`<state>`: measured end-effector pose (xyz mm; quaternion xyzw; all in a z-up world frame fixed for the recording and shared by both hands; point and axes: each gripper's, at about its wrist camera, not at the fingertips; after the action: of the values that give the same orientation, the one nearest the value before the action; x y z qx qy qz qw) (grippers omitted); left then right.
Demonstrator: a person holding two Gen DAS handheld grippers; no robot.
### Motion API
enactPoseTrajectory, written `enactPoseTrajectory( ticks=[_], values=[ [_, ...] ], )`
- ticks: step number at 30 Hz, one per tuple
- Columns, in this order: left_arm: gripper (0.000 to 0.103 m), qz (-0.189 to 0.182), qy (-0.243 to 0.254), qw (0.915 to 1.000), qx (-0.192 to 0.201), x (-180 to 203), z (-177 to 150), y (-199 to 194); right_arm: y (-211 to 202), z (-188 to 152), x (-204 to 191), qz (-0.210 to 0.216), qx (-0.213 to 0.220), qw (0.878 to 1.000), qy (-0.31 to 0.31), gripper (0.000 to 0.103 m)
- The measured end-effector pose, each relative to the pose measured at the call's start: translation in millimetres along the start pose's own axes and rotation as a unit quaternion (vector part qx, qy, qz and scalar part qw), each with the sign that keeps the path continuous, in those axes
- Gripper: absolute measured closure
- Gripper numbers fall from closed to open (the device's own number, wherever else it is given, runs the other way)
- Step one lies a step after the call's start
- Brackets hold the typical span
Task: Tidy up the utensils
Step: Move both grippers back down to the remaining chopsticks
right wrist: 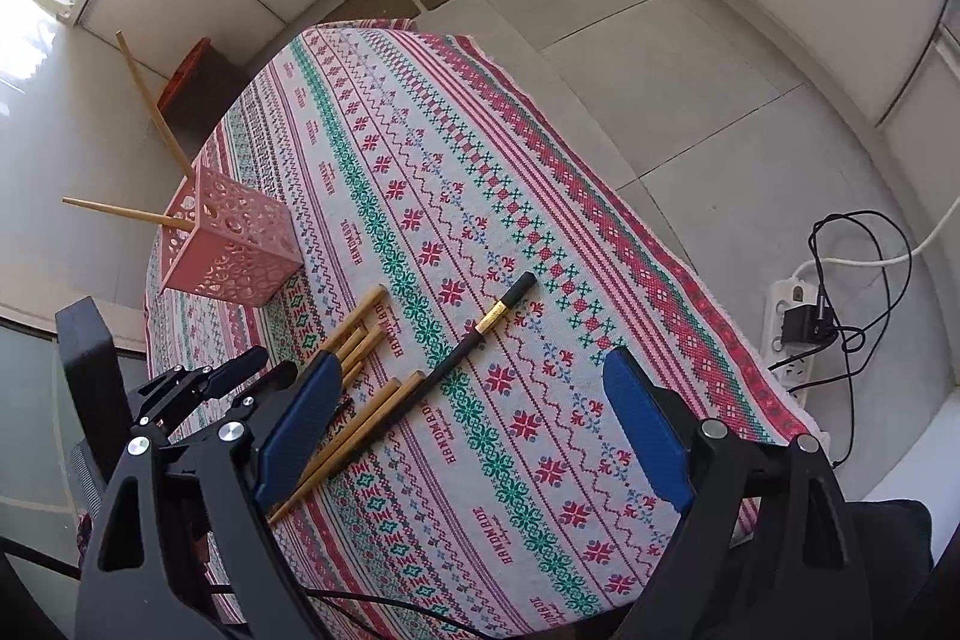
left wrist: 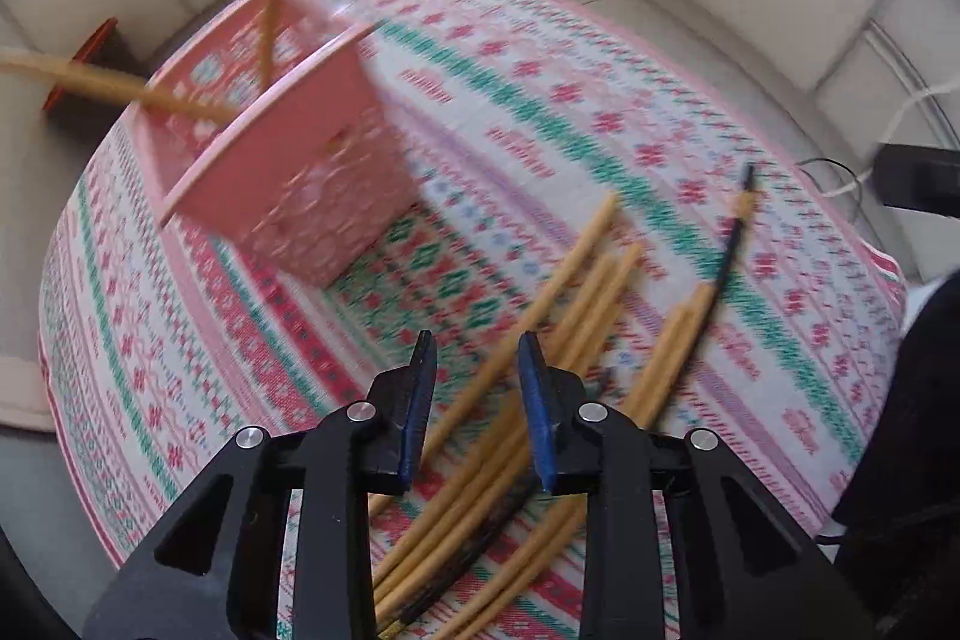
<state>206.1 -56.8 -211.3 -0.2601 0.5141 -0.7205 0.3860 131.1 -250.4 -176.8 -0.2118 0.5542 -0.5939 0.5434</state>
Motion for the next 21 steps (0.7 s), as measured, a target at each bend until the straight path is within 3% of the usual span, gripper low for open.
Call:
enactPoseTrajectory(
  ticks=[4, 8, 14, 21],
  values=[
    [0.075, -0.051, 0.064, 0.9966, -0.005, 32.6, 2.3, -5.6, -3.3, 0.7, 7.3, -0.002, 0.003, 1.0, 0.009, 0.017],
    [0.076, -0.039, 0.077, 0.9962, -0.016, 51.7, 2.8, 11.3, -8.0, 0.8, 17.4, 0.0, 0.006, 1.0, 0.027, 0.017],
    [0.078, -0.045, 0.077, 0.9954, -0.034, 49.6, 0.5, 30.5, -12.5, -0.8, 19.4, 0.002, 0.008, 1.0, 0.028, 0.017],
    [0.08, -0.049, 0.09, 0.9941, -0.037, 55.5, -4.8, 23.5, -12.5, -1.9, 19.8, 0.002, 0.006, 1.0, 0.03, 0.017]
  ],
)
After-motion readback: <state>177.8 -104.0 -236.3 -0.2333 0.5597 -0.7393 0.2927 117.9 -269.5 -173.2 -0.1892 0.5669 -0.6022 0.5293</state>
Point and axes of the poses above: each gripper's, at about its wrist camera, not at the fingertips, and y roughly the way its jaws point, x to its right, z to its top, and after that the axes turned 7 degrees about -y, right-handed
